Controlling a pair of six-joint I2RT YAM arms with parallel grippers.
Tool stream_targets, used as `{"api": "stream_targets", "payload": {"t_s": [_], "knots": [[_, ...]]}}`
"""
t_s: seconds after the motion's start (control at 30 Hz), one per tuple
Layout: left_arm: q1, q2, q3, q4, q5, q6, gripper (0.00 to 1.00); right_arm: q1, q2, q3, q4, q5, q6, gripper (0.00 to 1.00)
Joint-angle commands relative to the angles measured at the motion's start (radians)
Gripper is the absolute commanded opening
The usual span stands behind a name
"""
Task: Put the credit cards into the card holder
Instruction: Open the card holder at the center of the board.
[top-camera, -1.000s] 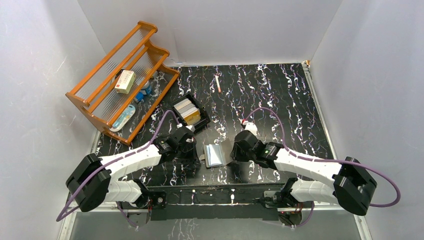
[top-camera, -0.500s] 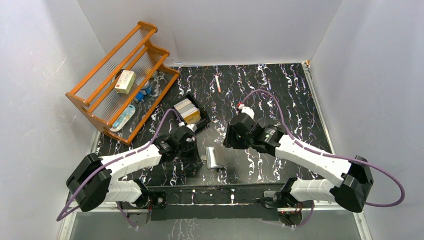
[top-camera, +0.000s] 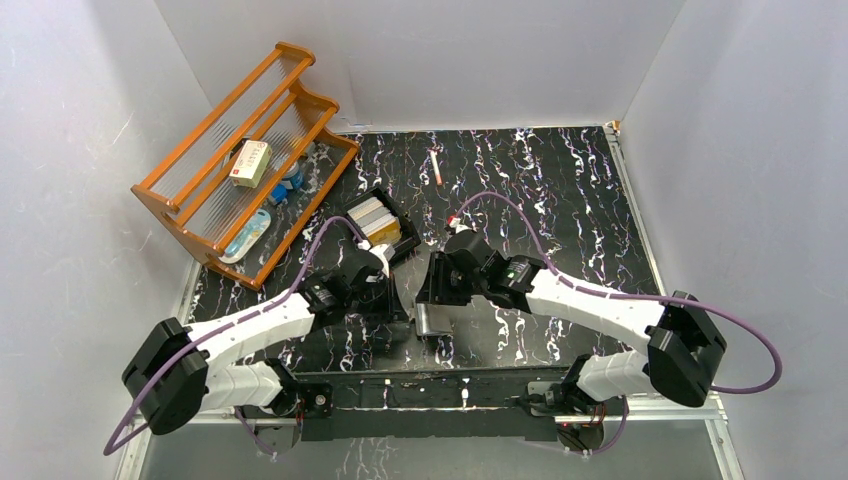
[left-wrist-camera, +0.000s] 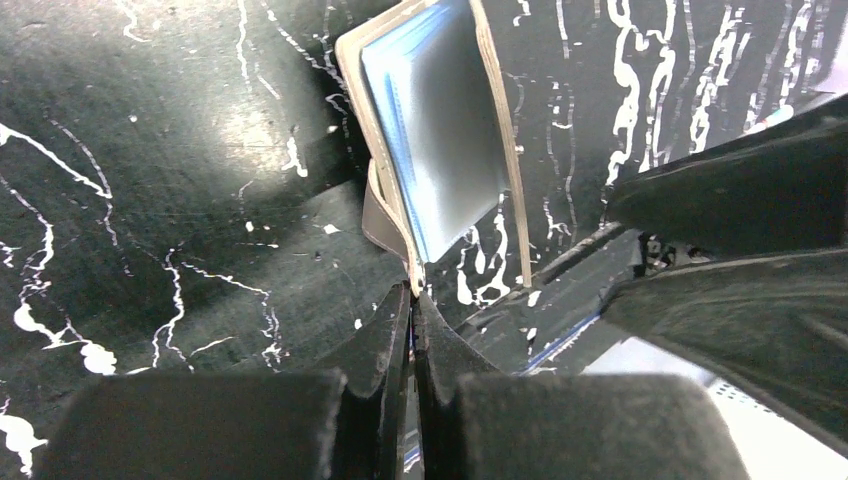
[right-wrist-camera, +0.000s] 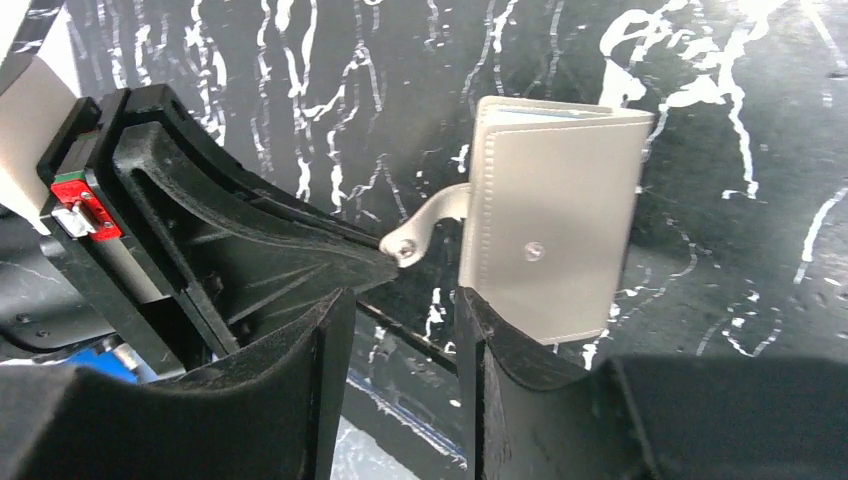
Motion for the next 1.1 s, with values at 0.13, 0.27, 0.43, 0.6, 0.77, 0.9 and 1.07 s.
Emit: {"api": "stream_targets", "payload": {"t_s": [0.13, 0.27, 0.43, 0.6, 0.77, 0.9, 1.07], "knots": [[0.002, -0.092, -0.013, 0.072, 0.053, -0.008, 0.0, 0.011, 0.019, 0.034, 0.093, -0.027, 0.037, 0.48], [0.001, -0.1, -0.014, 0.065, 0.051, -0.006, 0.0, 0.011, 0.028, 0.022, 0.072, 0.02, 0.035, 0.47], [0.001, -0.082, -0.008, 0.048, 0.046, 0.005, 0.0, 0.011, 0.063, 0.025, 0.027, 0.089, 0.008, 0.49], [0.001, -0.081, -0.014, 0.046, 0.04, 0.007, 0.0, 0.011, 0.089, 0.022, 0.007, 0.139, -0.006, 0.49], [0.002, -0.084, -0.019, 0.031, 0.03, 0.013, 0.0, 0.011, 0.128, 0.015, 0.033, 0.136, -0.008, 0.54], [0.002, -0.09, -0.029, 0.026, 0.025, 0.014, 0.0, 0.011, 0.162, 0.025, 0.04, 0.156, -0.014, 0.55], [0.001, -0.095, -0.031, 0.014, 0.018, 0.016, 0.0, 0.011, 0.198, 0.034, 0.035, 0.197, -0.033, 0.53]]}}
